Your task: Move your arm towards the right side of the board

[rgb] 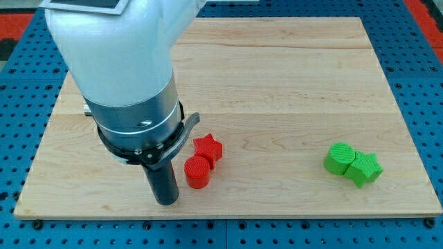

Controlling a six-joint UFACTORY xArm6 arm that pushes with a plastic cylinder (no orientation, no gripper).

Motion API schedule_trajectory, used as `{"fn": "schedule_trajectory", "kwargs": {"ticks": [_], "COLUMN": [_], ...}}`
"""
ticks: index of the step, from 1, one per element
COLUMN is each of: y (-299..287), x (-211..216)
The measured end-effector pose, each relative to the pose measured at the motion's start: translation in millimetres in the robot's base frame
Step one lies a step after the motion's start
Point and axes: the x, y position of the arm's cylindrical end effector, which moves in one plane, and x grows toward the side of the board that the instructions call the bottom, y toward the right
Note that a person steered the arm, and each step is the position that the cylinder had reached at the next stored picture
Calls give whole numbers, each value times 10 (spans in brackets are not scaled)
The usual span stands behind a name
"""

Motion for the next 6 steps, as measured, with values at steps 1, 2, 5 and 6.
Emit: {"fn": "schedule_trajectory", "kwargs": {"ticks": [1,2,5,6], "y": [16,52,783,1461], "x": [0,0,142,215]}}
